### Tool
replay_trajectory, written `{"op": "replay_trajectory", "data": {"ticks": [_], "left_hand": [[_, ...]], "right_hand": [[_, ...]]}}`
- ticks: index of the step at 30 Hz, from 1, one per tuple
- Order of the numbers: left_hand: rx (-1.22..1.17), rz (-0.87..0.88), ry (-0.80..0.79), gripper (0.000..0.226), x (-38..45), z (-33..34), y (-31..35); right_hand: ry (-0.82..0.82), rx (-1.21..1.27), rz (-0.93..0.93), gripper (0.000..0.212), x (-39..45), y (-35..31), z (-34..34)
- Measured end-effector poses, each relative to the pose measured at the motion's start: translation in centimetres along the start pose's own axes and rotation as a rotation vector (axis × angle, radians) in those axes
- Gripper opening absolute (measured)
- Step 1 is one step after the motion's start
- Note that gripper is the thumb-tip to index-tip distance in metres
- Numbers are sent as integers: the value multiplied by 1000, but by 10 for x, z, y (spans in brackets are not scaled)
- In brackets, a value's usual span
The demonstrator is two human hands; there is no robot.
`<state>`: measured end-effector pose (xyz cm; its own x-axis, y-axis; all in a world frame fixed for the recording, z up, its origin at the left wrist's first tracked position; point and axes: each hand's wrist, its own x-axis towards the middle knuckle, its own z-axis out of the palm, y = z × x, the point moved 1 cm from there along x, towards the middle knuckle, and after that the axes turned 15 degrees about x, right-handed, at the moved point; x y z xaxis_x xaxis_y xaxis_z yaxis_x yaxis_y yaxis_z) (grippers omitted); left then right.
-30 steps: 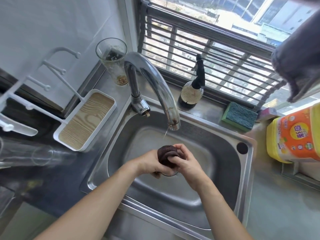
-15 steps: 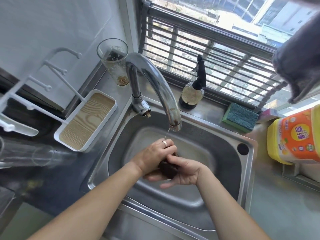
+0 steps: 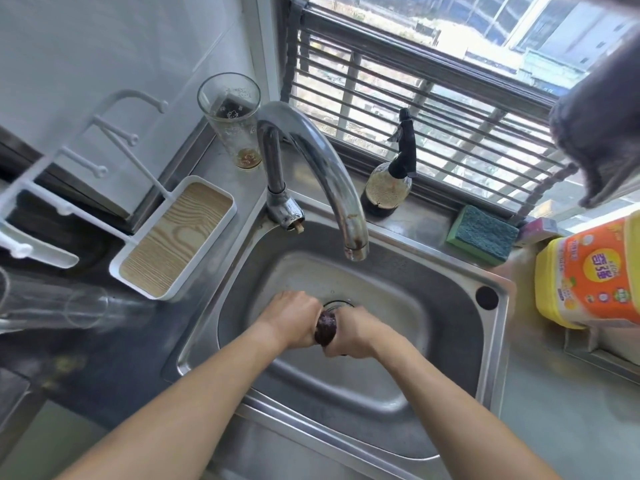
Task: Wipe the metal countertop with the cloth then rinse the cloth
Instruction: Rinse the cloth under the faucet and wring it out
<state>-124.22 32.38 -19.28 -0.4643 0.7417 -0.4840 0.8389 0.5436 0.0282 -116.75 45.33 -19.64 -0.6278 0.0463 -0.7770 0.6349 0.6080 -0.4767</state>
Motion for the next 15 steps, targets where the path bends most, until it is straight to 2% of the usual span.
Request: {"op": "replay_trajectory", "data": {"ticks": [3,6,8,12,15], "left_hand": [[-23,-57,-39,26,4,-2,4],[-178,-107,-129,24,5,-1,7],[-328,-127,-197,28,5,2,8],[-747,-123,-355,21,3,5,7],[-883,-109,-396,22,2,7,4]], "right_hand": [[169,-127,-97,27,0,5,2],[298,-224,-233,28,1,12,6],[338,-229,-301,28,1,15,7],[372,-227,-389,23,0,18,8],[407,-222,-403,26,-1,20,11]]}}
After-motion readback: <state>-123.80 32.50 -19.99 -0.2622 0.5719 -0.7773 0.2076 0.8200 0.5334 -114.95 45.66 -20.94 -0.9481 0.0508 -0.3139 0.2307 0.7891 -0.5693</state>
